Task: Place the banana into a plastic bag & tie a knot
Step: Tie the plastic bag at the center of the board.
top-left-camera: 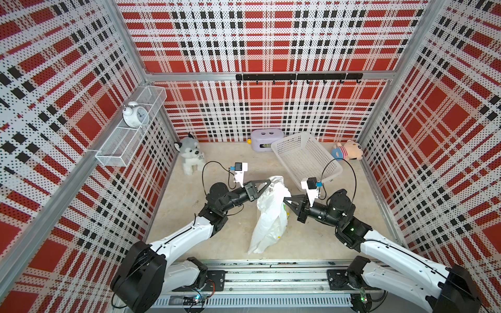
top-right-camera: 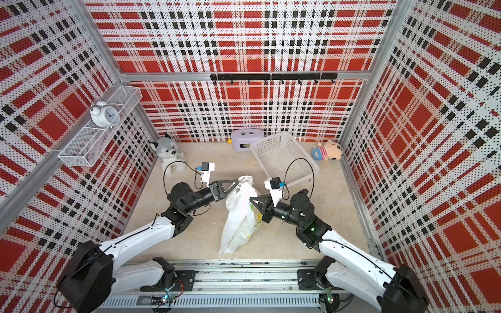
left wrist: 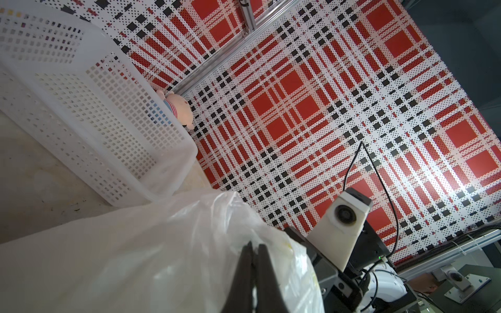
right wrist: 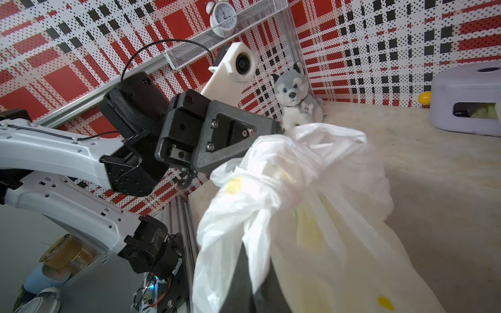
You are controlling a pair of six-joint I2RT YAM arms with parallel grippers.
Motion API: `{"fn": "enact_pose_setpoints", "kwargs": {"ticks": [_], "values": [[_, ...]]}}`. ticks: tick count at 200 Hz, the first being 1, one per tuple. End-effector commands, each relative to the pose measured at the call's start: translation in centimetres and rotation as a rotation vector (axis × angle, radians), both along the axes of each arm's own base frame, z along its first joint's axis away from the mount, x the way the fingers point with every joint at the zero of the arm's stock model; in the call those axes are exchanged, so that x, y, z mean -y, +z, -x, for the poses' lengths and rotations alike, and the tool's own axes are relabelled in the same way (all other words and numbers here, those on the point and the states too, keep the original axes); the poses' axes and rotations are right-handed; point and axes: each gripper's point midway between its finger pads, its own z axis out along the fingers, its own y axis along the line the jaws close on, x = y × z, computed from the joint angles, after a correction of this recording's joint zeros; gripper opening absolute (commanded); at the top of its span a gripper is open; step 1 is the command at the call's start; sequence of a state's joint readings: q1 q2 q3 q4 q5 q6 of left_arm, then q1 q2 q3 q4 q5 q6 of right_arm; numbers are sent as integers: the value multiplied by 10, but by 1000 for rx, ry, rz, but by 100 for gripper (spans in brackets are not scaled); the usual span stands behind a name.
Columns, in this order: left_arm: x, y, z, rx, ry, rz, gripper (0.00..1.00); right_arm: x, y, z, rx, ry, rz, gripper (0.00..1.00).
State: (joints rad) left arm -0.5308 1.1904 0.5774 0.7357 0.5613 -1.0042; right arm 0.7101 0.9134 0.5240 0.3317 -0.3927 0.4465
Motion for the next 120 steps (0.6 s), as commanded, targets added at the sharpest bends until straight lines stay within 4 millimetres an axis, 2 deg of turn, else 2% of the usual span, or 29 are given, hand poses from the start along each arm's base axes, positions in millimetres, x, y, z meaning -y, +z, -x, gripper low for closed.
{"fn": "enact_pose_setpoints", "kwargs": {"ticks": [1, 69, 92, 120], "values": [[-9, 10, -5, 36, 24, -9, 0, 10, -24, -3, -36, -50, 80, 0], [-23, 22, -13, 63, 63, -32, 0, 26, -49, -9, -94, -142, 188, 0], [-32, 27, -17, 73, 93, -48, 0, 28, -50, -9, -99, -147, 202, 0], [-50, 31, -28, 75, 162, -96, 0, 32, -41, -7, -84, -155, 209, 0]]}}
